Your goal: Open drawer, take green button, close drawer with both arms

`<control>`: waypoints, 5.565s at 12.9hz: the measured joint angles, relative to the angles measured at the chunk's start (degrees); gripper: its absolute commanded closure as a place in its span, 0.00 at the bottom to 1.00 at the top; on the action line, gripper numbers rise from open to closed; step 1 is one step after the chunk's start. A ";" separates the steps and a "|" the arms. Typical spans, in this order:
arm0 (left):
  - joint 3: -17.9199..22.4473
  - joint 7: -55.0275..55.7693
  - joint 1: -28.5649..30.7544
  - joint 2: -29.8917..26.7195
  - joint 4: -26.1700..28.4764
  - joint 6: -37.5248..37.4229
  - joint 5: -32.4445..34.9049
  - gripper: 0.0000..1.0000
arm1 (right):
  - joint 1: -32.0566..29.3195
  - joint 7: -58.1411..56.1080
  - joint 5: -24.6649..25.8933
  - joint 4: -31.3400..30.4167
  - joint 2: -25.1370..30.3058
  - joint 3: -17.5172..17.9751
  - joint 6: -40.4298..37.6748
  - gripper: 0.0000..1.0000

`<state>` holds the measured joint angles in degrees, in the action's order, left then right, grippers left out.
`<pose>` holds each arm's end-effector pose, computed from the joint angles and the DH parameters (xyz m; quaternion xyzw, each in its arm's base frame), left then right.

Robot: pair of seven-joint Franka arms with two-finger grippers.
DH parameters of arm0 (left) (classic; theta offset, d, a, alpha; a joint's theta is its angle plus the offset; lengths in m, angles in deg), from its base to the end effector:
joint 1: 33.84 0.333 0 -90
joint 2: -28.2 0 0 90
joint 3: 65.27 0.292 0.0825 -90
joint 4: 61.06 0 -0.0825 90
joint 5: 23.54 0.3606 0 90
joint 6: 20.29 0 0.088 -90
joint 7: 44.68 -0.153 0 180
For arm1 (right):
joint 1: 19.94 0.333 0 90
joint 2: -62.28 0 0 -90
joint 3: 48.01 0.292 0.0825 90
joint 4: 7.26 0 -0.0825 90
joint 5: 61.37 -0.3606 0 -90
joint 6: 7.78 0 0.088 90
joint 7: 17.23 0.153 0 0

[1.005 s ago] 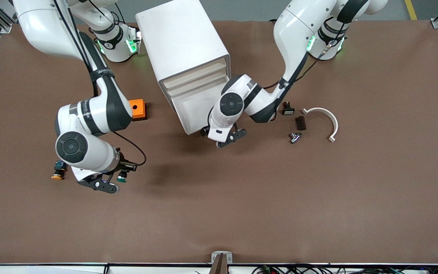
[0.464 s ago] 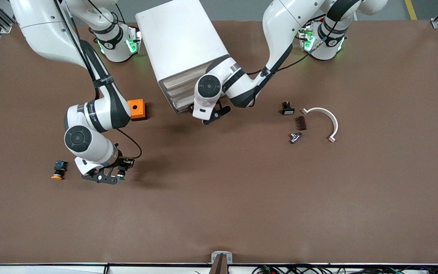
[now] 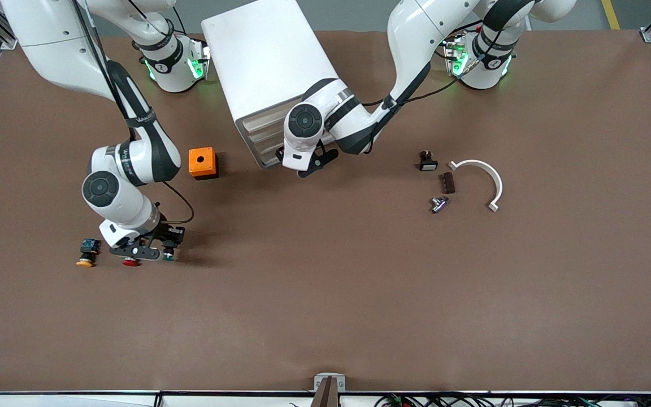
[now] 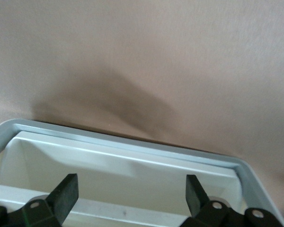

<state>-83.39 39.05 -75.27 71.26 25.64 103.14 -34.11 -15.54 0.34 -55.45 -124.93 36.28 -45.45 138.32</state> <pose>0.3443 -0.5711 0.1855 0.9380 0.2920 -0.1857 0.0190 0.5726 0.0692 0.1688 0.9982 -0.0527 0.0255 0.0149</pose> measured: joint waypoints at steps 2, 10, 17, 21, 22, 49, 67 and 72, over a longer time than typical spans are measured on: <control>1.87 0.08 2.95 -1.54 -0.94 -0.99 1.10 0.00 | -0.73 -0.90 0.01 -1.69 0.60 0.00 1.77 1.00; 2.80 -7.66 28.84 -11.52 -6.66 -10.48 12.85 0.00 | -0.75 -0.98 0.03 -2.49 0.67 0.41 7.00 0.00; 2.88 -27.52 39.45 -23.47 -6.81 -19.75 15.26 0.00 | -0.75 -1.17 0.02 5.15 3.43 0.71 -10.68 0.00; 4.75 -46.14 43.60 -31.52 -6.76 -28.68 15.26 0.00 | -0.73 -4.25 0.01 16.74 9.80 1.13 -36.36 0.00; 6.32 -50.80 43.63 -33.60 -6.74 -31.33 15.26 0.00 | -0.77 -5.40 0.01 20.55 10.60 1.08 -42.89 0.00; 10.23 -73.30 42.85 -50.91 6.81 -40.73 11.12 0.00 | -8.83 -10.29 -5.22 32.91 20.76 0.47 -61.31 0.00; 10.27 -73.82 42.90 -50.81 7.45 -37.95 11.12 0.00 | -12.58 -17.77 -8.17 23.45 29.20 0.37 -54.33 0.00; 10.59 -73.83 42.98 -50.76 6.90 -37.94 11.12 0.00 | -11.72 -18.65 -7.94 23.43 30.01 0.78 -54.44 0.00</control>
<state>-72.81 -34.78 -32.29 20.50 32.55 65.20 -22.99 -27.26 -18.32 -63.39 -101.50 66.29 -44.67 83.88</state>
